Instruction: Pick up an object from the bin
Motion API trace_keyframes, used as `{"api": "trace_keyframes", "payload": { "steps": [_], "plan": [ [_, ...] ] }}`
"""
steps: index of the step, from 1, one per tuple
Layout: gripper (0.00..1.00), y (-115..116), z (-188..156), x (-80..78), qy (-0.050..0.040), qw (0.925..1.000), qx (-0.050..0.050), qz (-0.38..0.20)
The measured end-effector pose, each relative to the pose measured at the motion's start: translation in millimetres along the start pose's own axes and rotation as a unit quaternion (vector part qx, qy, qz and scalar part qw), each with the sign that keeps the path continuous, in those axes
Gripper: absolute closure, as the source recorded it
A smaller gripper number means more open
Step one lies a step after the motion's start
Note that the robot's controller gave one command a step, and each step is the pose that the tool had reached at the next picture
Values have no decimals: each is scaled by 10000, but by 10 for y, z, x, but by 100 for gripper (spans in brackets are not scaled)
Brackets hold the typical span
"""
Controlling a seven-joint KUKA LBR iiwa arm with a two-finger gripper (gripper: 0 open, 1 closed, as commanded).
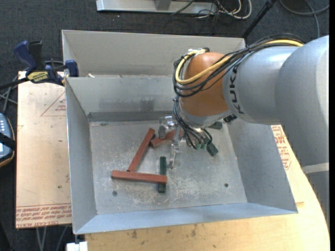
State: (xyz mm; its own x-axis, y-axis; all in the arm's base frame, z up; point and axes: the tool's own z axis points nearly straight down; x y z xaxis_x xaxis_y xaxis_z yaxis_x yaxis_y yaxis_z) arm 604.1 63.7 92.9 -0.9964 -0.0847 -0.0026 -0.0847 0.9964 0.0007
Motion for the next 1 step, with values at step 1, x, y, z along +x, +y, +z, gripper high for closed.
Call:
{"api": "trace_keyframes", "payload": {
  "steps": [1],
  "plan": [
    [0, 47, -34, -44, -3, 10000, -3, -70]
  ]
}}
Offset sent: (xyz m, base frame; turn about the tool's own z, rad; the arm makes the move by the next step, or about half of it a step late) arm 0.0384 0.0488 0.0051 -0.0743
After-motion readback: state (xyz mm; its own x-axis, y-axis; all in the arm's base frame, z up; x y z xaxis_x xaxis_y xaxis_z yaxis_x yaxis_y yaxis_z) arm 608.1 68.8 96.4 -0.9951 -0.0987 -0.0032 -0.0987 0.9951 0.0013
